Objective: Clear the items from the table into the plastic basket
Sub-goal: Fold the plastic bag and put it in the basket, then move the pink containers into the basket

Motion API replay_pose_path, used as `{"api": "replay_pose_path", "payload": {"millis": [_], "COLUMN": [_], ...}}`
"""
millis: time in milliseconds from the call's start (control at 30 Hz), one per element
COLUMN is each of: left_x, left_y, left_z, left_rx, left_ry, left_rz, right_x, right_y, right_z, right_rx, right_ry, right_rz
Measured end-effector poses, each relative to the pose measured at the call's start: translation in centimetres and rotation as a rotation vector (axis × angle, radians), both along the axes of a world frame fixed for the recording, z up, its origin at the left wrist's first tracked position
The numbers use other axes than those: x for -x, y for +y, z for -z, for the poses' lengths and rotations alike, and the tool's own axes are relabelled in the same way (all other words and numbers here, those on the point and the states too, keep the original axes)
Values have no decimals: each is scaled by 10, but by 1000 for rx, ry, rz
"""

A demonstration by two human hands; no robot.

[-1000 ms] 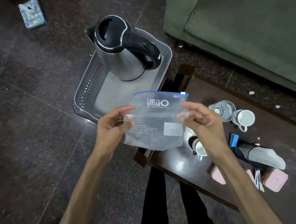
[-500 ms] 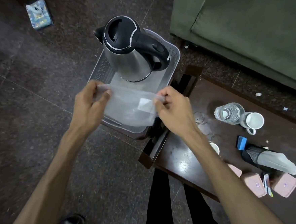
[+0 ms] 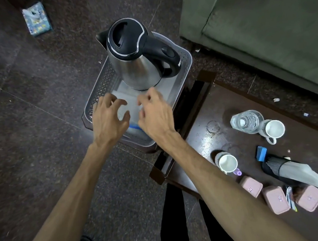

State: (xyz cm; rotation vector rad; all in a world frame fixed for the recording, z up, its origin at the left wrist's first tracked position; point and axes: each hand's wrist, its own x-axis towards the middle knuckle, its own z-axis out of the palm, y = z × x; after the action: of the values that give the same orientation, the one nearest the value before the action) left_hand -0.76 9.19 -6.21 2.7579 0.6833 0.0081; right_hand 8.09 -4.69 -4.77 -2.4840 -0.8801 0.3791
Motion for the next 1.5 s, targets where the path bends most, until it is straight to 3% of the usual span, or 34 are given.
{"api": "replay_pose_path", "payload": {"millis": [67,200,367,467,667,833,1033,1267,1400,1500], "left_x": [5,12,2,-2,-5,-3,6,22,36,45], "left_y": [-3,-3,1,-2,-64,-159,-289,-381,-415,-441], "left_z": [6,19,22,19,0,-4,11,37,56,71], "left_rx": [60,81,127,87,162,317,483,530,474,519], "left_ry": [71,353,473,350,-83,-193,-43,198,311,374], "left_rz": [-3,7,10,-49,-149,-182,-29,79,79,-72], "right_x": [7,14,11,16,27,21,37,79,94,96], "right_y": [1,0,8,-2,-69,-153,-284,-405,-456,-482], "right_z": [5,25,25,13,-2,3,22,40,50,61], "right_rx": [58,380,410,322,-176,-326,-208,33,177,332], "right_ry": [76,229,235,279,223,292,370,413,358,376], "right_rz": [-161,-301,-290,-274,111,530,930,1205,1247,1107]}}
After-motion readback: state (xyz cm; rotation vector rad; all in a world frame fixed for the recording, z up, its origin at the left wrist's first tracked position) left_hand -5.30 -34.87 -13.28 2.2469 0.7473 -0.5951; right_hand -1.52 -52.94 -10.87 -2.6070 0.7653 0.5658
